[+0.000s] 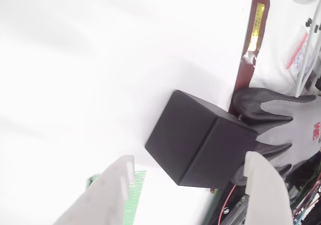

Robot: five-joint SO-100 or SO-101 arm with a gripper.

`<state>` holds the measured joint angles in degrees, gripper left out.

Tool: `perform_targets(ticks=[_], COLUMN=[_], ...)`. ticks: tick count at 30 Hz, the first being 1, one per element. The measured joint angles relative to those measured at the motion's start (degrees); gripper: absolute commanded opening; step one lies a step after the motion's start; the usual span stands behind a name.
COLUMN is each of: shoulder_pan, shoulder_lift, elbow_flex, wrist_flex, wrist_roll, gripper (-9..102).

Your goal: Stack 3 Blocks on the chosen place.

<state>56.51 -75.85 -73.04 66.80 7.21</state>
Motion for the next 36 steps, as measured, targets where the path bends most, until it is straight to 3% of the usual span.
perform_targets(ticks=[13,36], shoulder_pan=[4.39,2.81], shoulder_lift=[18.37,20.74], elbow_flex=[16.0,12.66], wrist_flex=[-0.79,7.21], wrist_roll=[0.0,8.53], gripper=[41,41])
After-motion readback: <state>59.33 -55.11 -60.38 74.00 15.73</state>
